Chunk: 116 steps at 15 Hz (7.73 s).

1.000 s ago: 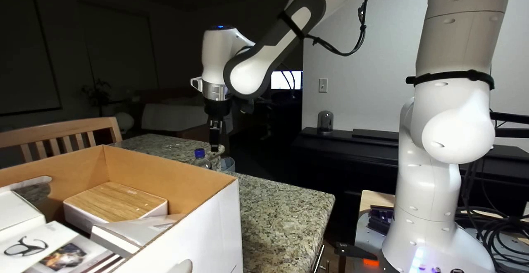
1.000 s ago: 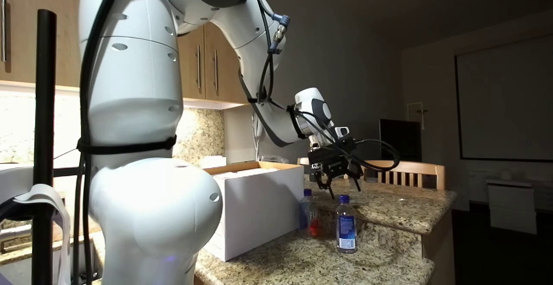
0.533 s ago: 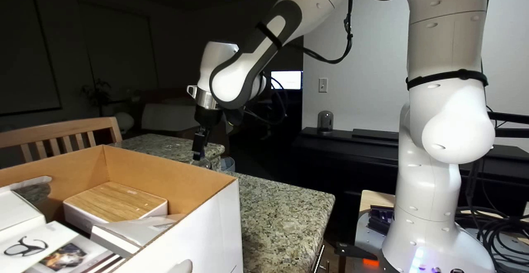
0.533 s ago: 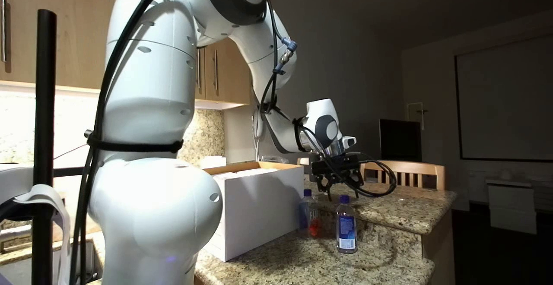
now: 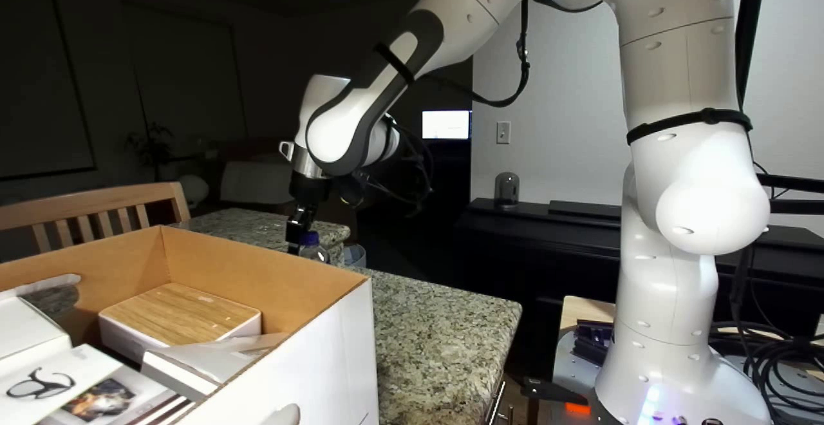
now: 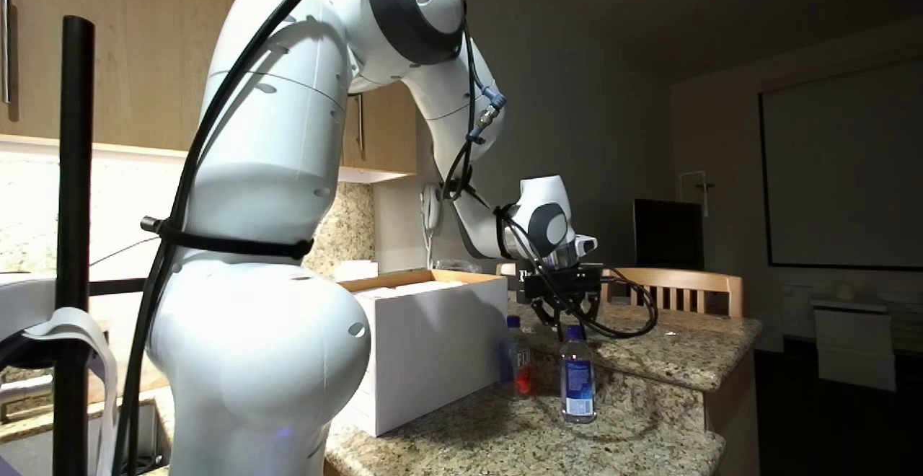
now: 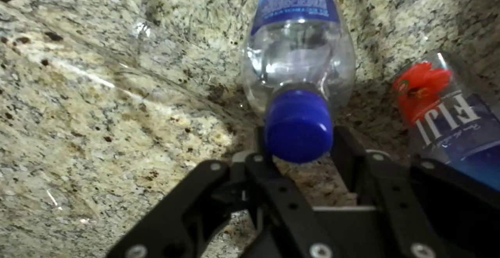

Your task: Put the right bottle in the box

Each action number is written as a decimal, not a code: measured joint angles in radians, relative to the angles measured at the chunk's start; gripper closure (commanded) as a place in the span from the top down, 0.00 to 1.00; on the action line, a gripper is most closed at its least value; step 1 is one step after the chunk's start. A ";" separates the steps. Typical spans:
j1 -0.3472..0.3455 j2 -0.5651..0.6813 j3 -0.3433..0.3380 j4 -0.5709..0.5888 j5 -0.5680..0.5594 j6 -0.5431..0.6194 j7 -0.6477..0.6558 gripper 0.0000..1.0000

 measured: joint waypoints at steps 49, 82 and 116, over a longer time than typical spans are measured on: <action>-0.027 -0.039 -0.006 0.015 -0.008 -0.153 0.037 0.59; -0.025 -0.047 -0.029 0.024 -0.082 -0.184 0.076 0.75; 0.065 -0.197 0.030 0.154 -0.227 -0.594 0.262 0.35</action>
